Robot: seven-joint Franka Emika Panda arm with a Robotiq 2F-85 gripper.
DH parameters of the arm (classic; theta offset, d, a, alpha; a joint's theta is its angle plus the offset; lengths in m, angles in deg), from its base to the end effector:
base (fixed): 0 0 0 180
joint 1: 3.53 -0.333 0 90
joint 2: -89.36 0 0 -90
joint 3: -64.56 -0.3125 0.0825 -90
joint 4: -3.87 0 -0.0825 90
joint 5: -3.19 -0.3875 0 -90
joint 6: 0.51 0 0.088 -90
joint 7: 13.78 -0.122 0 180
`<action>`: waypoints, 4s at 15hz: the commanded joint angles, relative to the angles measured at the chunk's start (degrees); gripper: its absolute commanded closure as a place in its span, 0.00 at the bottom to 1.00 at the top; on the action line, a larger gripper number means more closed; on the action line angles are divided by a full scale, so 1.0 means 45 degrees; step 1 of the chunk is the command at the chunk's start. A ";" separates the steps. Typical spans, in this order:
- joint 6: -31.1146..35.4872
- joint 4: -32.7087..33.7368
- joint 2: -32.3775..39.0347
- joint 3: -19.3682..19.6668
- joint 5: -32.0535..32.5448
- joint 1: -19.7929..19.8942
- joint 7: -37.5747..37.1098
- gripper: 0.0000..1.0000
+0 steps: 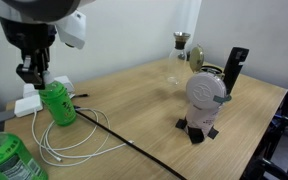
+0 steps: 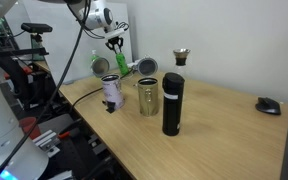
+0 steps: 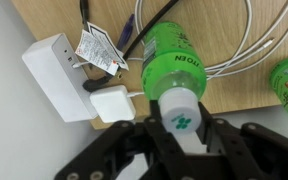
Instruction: Move the green bottle amidst the cables to the metal bottles
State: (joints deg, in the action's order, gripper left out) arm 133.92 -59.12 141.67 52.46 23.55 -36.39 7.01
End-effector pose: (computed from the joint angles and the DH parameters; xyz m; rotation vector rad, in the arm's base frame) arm 0.6169 0.5212 0.2907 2.4577 1.7577 0.5690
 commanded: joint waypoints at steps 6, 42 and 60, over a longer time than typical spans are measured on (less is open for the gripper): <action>-0.0787 0.0408 -0.0016 -0.0034 -0.0101 0.0034 0.0108 0.90; -0.0694 -1.0013 -0.8152 0.1552 -0.2908 0.5003 -0.6103 0.90; 0.3989 -1.4170 -0.9433 0.1566 -0.2817 0.5014 -0.6883 0.27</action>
State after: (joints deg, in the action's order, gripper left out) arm 151.90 -121.25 100.74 60.00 11.54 -14.27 -25.36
